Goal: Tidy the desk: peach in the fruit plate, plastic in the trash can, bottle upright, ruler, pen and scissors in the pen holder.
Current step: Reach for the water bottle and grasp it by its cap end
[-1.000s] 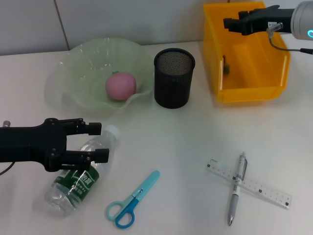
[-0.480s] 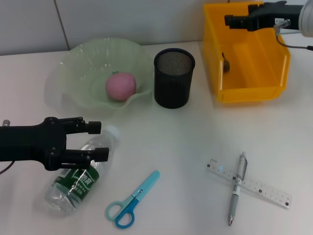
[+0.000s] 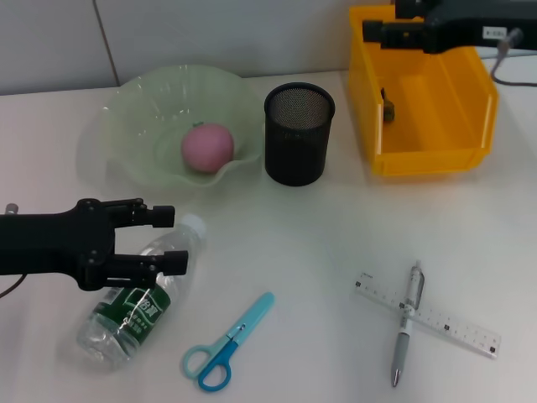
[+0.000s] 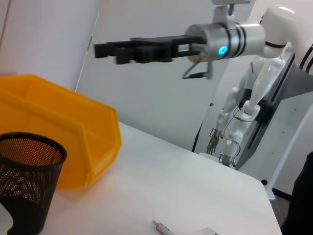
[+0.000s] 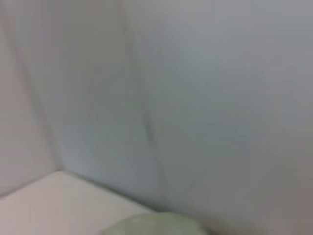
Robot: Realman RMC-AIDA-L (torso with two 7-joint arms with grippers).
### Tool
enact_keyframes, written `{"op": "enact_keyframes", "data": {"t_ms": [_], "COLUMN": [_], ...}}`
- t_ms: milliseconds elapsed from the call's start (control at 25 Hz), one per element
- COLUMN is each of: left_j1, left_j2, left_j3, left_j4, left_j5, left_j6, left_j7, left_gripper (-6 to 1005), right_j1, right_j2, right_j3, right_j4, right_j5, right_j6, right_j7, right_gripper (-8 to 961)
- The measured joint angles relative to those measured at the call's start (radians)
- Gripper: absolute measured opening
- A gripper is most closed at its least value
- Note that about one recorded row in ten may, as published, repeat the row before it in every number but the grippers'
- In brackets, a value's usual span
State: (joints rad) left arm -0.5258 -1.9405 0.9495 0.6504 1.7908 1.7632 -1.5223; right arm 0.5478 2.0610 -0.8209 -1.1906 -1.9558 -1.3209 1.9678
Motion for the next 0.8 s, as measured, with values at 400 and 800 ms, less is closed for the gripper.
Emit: {"op": "enact_keyframes", "data": {"t_ms": [400, 800], "left_j1": [-0.011, -0.013], "left_j2": [0.0, -0.001], "left_j3": [0.0, 0.0], "left_j4": [0.0, 0.0], "left_j5": [0.002, 0.002], "left_j6": [0.001, 0.001], "left_j7": [-0.005, -0.008], "left_gripper": [758, 756], "right_j1": [-0.001, -0.018], "right_j2": [-0.039, -0.082], "right_j3": [0.155, 0.195], "right_j4": [0.029, 0.139], "right_j5": [0.017, -0.098], "right_j6": [-0.374, -0.524], "right_j7": [-0.077, -0.145], "right_gripper": [760, 761]}}
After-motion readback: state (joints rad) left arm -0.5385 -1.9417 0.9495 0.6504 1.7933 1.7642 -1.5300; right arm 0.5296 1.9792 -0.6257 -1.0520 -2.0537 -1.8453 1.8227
